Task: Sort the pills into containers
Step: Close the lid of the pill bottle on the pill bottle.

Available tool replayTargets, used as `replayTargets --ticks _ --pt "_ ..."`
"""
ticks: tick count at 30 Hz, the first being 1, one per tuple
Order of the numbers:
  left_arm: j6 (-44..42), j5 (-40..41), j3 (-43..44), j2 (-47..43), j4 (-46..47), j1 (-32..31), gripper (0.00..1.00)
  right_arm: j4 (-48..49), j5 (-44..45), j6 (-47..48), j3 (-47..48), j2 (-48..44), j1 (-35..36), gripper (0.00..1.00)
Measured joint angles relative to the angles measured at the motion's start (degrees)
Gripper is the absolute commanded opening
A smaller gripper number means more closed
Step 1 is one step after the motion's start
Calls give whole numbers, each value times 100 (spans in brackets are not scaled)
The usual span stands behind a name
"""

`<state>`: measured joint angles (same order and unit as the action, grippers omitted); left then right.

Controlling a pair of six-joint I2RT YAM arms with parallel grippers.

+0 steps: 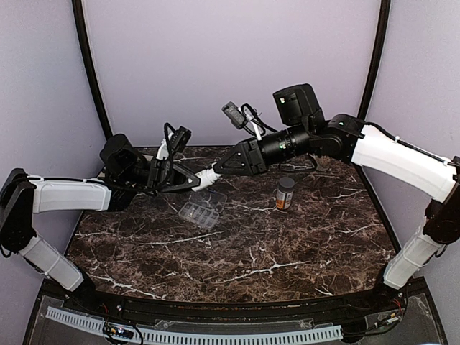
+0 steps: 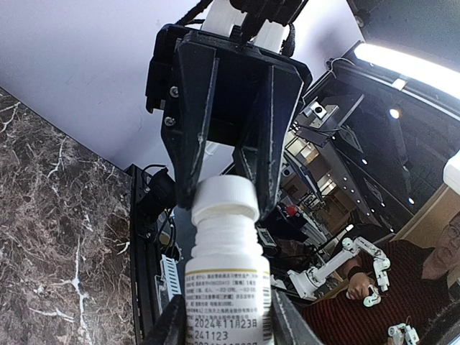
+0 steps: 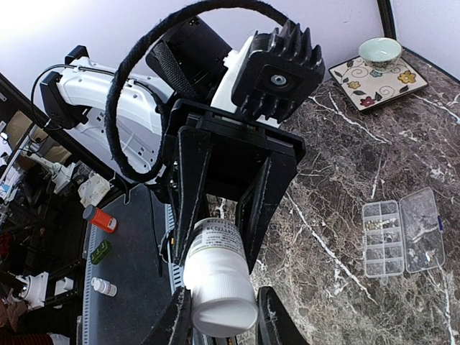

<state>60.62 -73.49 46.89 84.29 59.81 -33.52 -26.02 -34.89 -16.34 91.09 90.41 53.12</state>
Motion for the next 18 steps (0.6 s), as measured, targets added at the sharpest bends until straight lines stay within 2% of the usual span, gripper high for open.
replayTargets --ticks 18 --pt "-275 -125 186 2 -337 -11 0 35 -136 -9 -192 -111 -9 5"
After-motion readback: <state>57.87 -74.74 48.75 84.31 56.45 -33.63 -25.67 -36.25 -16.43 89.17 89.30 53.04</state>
